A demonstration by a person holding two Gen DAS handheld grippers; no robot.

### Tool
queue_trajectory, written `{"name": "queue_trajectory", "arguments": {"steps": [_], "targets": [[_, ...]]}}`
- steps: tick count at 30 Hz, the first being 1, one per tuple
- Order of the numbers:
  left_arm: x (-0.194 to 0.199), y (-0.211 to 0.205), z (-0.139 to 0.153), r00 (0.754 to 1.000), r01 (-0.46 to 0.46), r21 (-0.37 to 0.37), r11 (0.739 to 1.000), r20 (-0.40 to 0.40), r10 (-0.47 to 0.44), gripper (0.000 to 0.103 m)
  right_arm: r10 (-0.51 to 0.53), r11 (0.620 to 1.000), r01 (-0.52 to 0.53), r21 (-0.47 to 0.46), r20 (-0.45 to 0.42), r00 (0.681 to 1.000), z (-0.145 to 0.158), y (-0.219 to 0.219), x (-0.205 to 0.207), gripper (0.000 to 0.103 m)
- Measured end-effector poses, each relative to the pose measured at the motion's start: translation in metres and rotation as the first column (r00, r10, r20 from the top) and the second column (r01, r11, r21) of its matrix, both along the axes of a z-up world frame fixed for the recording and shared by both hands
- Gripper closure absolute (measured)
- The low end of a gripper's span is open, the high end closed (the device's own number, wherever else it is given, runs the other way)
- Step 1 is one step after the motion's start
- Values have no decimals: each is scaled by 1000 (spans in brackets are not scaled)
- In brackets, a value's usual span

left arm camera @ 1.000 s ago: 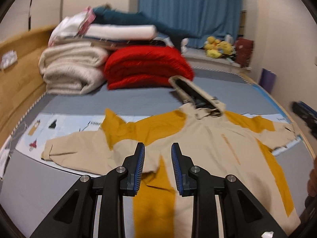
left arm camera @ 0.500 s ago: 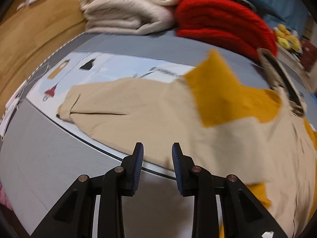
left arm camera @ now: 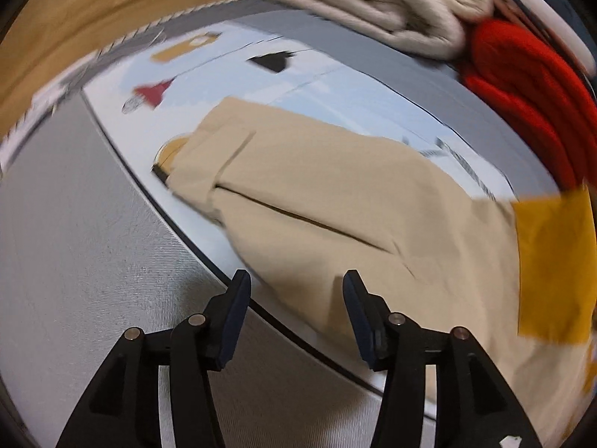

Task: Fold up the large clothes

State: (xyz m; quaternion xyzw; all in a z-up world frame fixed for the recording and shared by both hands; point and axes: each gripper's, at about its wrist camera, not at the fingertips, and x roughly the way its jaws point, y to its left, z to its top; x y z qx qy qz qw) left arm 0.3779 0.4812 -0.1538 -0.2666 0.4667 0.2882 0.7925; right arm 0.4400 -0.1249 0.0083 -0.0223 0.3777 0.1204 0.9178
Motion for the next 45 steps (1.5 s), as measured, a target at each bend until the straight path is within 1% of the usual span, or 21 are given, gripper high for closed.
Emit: {"name": "queue_trajectory", "arguments": {"steps": [5,8,11,13,16,18,19,21,23,26,27,30,32,33,36,37,39,41,42,43,45], "targets": [[-5,21,-11,995,-91,-72,993,42,94,55,24,1000,-23,20,-40,999,-11,6,8,58],[1,22,-9,995,-89,-58,994,45,92,59,23,999,-20,39,-83,996,-19,9,14,43],[2,24,-7,994,-92,-53,994,59,95,94,22,999,-18,38,-107,994,-25,13,19,43],[-1,26,0,990,-111,-49,993,76,115,99,18,999,-15,29,-113,993,-27,14,20,43],[0,9,48,981,-127,53,991,154,117,102,4,1000,-4,1,-129,992,-31,15,22,44],[8,-13,88,971,-81,102,991,231,56,102,-2,1000,3,4,-139,990,-32,12,25,63],[13,-33,111,962,-41,135,990,272,3,102,-3,1000,4,9,-149,989,-33,10,26,83],[23,-75,146,935,50,168,985,339,-105,103,-18,1000,22,22,-163,986,-33,7,29,87],[35,-129,173,889,179,185,966,391,-239,103,-35,998,41,37,-168,985,-32,2,29,87],[47,-215,195,797,376,207,903,425,-430,103,-50,995,63,71,-177,983,-30,-4,31,86],[50,-253,199,748,460,218,861,428,-507,103,-50,994,67,86,-184,982,-30,-7,31,86],[54,-328,194,650,613,199,764,422,-632,103,-50,991,73,115,-196,979,-31,-12,33,75],[54,-364,182,610,685,157,711,409,-679,102,-55,989,80,124,-197,979,-31,-15,32,55],[54,-380,174,595,718,119,685,405,-694,102,-55,988,82,128,-201,978,-32,-16,31,52],[65,-419,134,553,820,-47,571,323,-768,95,-46,985,84,152,-235,971,-37,-20,33,47],[68,-425,123,550,830,-87,551,285,-785,95,-45,983,87,160,-249,967,-39,-22,33,47],[70,-422,119,577,815,-108,569,239,-781,95,-40,980,92,176,-278,960,-42,-26,36,47],[64,-403,139,603,792,-92,603,268,-752,89,-42,979,97,179,-289,956,-44,-27,37,47],[59,-390,151,627,770,-75,634,276,-729,82,-43,978,102,184,-297,954,-44,-28,38,47],[52,-377,166,668,728,-38,685,263,-696,80,-45,974,109,197,-305,951,-45,-30,40,48],[45,-365,183,723,668,10,744,227,-653,80,-53,968,127,217,-316,947,-47,-33,42,65]]}}
